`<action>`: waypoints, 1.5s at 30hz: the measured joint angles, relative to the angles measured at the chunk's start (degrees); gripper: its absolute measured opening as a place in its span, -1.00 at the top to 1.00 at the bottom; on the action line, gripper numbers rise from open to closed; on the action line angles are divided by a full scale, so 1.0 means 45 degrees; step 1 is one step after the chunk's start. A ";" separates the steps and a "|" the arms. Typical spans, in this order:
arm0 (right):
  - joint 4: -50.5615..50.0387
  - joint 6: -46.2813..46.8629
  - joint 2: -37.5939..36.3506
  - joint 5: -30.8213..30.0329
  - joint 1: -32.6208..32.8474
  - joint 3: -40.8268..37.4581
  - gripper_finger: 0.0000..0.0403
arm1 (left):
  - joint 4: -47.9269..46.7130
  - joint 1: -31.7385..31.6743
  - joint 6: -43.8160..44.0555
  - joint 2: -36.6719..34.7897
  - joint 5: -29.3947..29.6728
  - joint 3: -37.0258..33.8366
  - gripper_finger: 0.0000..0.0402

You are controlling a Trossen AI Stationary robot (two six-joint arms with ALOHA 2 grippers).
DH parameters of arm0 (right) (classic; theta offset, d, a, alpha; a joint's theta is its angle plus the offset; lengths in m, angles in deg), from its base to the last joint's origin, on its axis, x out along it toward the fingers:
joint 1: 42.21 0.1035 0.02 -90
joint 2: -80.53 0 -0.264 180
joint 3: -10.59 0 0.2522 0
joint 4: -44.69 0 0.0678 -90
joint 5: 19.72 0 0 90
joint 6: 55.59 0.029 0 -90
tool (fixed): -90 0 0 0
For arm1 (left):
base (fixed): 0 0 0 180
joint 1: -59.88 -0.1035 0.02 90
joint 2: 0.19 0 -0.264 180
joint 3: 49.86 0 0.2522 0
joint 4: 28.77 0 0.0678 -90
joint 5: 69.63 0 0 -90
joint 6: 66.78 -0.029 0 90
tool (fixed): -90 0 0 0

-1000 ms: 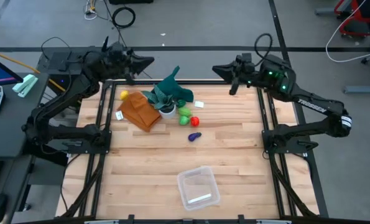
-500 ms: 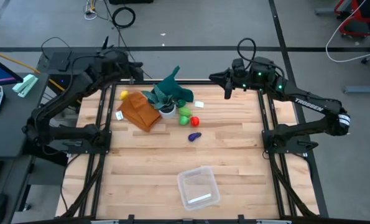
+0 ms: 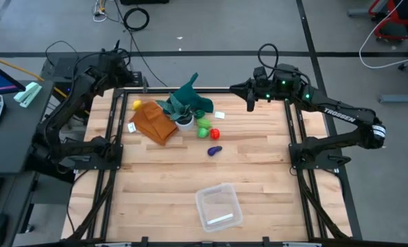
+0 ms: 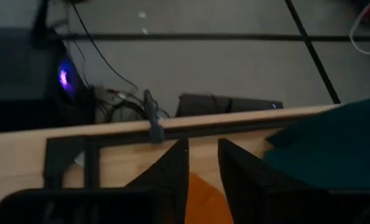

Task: Pick and placing Produce into tupperware
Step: Put the lemon into the transparent bin

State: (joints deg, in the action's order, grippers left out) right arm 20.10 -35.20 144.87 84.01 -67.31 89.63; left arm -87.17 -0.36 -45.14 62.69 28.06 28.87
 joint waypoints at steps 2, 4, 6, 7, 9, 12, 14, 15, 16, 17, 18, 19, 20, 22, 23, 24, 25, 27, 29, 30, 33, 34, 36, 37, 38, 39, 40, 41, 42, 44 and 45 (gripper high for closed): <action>0.0047 0.0220 0.0125 0.0050 0.0364 0.0000 0.85 | -0.0255 -0.0160 0.0097 0.0216 -0.0468 0.0005 0.44; 0.0008 0.0320 0.0270 0.0084 0.0757 -0.0005 0.85 | -0.0653 -0.0162 0.0137 0.0558 -0.0836 0.0000 0.37; -0.0072 0.0330 0.0383 0.0084 0.1187 -0.0005 0.85 | -0.1074 -0.0157 0.0147 0.0874 -0.1115 0.0000 0.29; -0.0055 0.0325 0.0437 0.0082 0.1358 -0.0005 0.85 | -0.1243 -0.0140 0.0143 0.1051 -0.1356 0.0000 0.24; -0.0126 0.0330 0.0510 0.0087 0.1643 -0.0005 0.85 | -0.1506 -0.0029 0.0122 0.1496 -0.2000 0.0000 0.15; -0.0274 0.0334 0.0534 0.0004 0.1816 -0.0005 0.85 | -0.1306 0.0550 -0.0276 0.2204 -0.2528 0.0000 0.03; -0.0467 0.0357 0.0534 -0.0083 0.1816 -0.0005 0.85 | -0.1052 0.0848 -0.0353 0.2544 -0.2579 0.0000 -0.03; -0.0536 0.0408 0.0534 -0.0104 0.1816 -0.0005 0.85 | -0.0913 0.1018 -0.0378 0.2680 -0.2585 0.0000 -0.05; -0.0620 0.0497 0.0523 -0.0118 0.1816 -0.0005 0.85 | -0.0700 0.1158 -0.0387 0.2806 -0.2581 0.0000 -0.07; -0.0699 0.0545 0.0506 -0.0120 0.1816 -0.0005 0.85 | -0.0493 0.1281 -0.0383 0.2924 -0.2567 0.0000 -0.08; -0.0709 0.0558 0.0500 -0.0120 0.1811 -0.0005 0.85 | -0.0402 0.1381 -0.0383 0.2986 -0.2560 0.0000 -0.09; -0.0720 0.0553 0.0500 -0.0120 0.1811 -0.0005 0.85 | -0.0285 0.1464 -0.0389 0.2991 -0.2551 -0.0010 -0.09; -0.0749 0.0553 0.0500 -0.0120 0.1811 -0.0005 0.85 | -0.0003 0.1540 -0.0392 0.2986 -0.2546 -0.0005 -0.09; -0.0748 0.0558 0.0500 -0.0120 0.1816 -0.0005 0.85 | 0.0498 0.1712 -0.0392 0.3006 -0.2551 0.0010 -0.08; -0.0748 0.0558 0.0500 -0.0120 0.1816 -0.0005 0.85 | 0.0584 0.1761 -0.0403 0.3006 -0.2550 0.0003 -0.08; -0.0743 0.0554 0.0500 -0.0120 0.1811 -0.0005 0.85 | 0.0743 0.1795 -0.0419 0.3006 -0.2564 0.0000 -0.07; -0.0747 0.0553 0.0500 -0.0124 0.1812 -0.0005 0.85 | 0.1012 0.1805 -0.0429 0.3006 -0.2585 0.0000 -0.06; -0.0748 0.0553 0.0500 -0.0125 0.1811 -0.0005 0.85 | 0.1385 0.1789 -0.0433 0.3004 -0.2687 0.0000 -0.04; -0.0745 0.0549 0.0500 -0.0127 0.1811 -0.0005 0.85 | 0.1827 0.1781 -0.0434 0.3003 -0.2706 0.0000 -0.02; -0.0748 0.0549 0.0500 -0.0130 0.1811 -0.0005 0.85 | 0.2076 0.1782 -0.0436 0.3001 -0.2707 0.0000 -0.01; -0.0743 0.0549 0.0500 -0.0130 0.1811 -0.0005 0.85 | 0.2860 0.1777 -0.0453 0.3001 -0.2859 0.0000 0.01; -0.0743 0.0544 0.0500 -0.0130 0.1811 -0.0005 0.85 | 0.3246 0.1725 -0.0584 0.3004 -0.3045 0.0000 0.02; -0.0741 0.0541 0.0500 -0.0135 0.1811 -0.0005 0.85 | 0.4164 0.1570 -0.0723 0.3057 -0.3650 0.0002 0.04; -0.0740 0.0519 0.0500 -0.0135 0.1811 -0.0005 0.85 | 0.4506 0.1473 -0.0703 0.3123 -0.3930 0.0033 0.04; -0.0743 0.0480 0.0500 -0.0145 0.1810 -0.0005 0.85 | 0.4600 0.1413 -0.0627 0.3241 -0.4058 0.0172 0.04; -0.0739 0.0446 0.0500 -0.0165 0.1802 -0.0005 0.85 | 0.4523 0.1386 -0.0598 0.3411 -0.4070 0.0416 0.04; -0.0742 0.0443 0.0500 -0.0168 0.1802 -0.0005 0.85 | 0.4281 0.1354 -0.0572 0.3620 -0.4071 0.0762 0.04; -0.0738 0.0447 0.0500 -0.0169 0.1802 -0.0005 0.85 | 0.4005 0.1345 -0.0572 0.3822 -0.4071 0.1120 0.04; -0.0743 0.0442 0.0500 -0.0167 0.1802 -0.0005 0.85 | 0.3569 0.1344 -0.0598 0.4051 -0.4067 0.1544 0.05; -0.0743 0.0442 0.0500 -0.0165 0.1802 -0.0005 0.85 | 0.2500 0.1349 -0.0741 0.4547 -0.3941 0.2522 0.06; -0.0743 0.0442 0.0495 -0.0164 0.1802 -0.0005 0.85 | 0.1881 0.1355 -0.0888 0.4829 -0.3744 0.3087 0.07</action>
State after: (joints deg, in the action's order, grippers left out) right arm 16.76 -33.22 147.10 83.27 -59.21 89.61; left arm -78.70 5.74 -49.14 84.42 11.21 42.77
